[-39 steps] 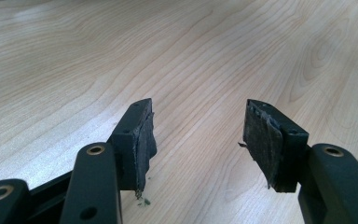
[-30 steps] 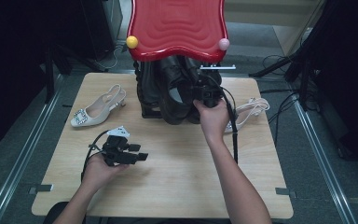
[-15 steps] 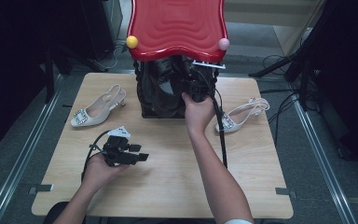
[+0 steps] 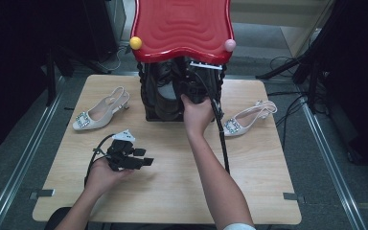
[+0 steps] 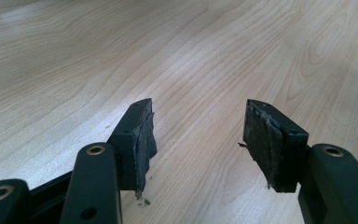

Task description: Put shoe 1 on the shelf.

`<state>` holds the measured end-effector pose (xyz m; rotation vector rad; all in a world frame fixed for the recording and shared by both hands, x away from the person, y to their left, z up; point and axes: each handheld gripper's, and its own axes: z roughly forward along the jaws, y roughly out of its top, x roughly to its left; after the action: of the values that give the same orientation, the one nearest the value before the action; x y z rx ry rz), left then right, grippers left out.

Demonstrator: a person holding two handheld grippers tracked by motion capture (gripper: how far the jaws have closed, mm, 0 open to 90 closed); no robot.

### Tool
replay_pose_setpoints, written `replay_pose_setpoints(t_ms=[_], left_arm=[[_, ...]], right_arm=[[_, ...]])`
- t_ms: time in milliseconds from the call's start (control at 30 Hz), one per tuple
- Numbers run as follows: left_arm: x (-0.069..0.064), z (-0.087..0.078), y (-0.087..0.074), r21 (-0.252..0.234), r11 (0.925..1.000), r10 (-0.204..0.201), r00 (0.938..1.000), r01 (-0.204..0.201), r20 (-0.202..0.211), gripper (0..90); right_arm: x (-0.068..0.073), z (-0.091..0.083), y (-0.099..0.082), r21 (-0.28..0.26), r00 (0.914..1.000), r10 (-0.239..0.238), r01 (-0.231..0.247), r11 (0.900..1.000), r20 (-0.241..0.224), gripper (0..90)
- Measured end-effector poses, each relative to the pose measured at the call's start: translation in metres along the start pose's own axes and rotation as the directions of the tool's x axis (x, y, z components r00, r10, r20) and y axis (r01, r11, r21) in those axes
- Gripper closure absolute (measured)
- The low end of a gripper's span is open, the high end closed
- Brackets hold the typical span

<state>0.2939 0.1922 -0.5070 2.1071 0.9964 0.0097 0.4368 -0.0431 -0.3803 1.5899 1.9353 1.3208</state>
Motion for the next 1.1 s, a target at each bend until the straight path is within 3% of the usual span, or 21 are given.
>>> replay_pose_setpoints(t_ms=[267, 533, 667, 1100], left_arm=[[0.000, -0.001, 0.000, -0.005, 1.0000, -0.004, 1.0000, 0.004, 0.001, 43.1], [0.001, -0.001, 0.000, -0.009, 0.9999, -0.009, 1.0000, 0.009, 0.002, 43.1], [0.001, -0.001, 0.000, -0.012, 0.9999, -0.011, 0.9999, 0.011, 0.002, 43.1], [0.002, -0.002, 0.000, -0.022, 0.9996, -0.020, 0.9998, 0.020, 0.000, 43.1]], right_arm=[[0.013, 0.009, -0.004, 0.002, 0.9966, -0.067, 0.067, 0.9978, 0.049, 76.0], [0.010, 0.007, -0.003, 0.008, 0.9987, -0.051, 0.051, 0.9987, 0.009, 70.1], [0.005, 0.004, -0.003, -0.011, 0.9985, -0.029, 0.029, 0.9995, -0.046, 67.0], [-0.002, -0.013, -0.005, -0.025, 0.9948, -0.066, 0.064, 0.9977, -0.078, 64.4]])
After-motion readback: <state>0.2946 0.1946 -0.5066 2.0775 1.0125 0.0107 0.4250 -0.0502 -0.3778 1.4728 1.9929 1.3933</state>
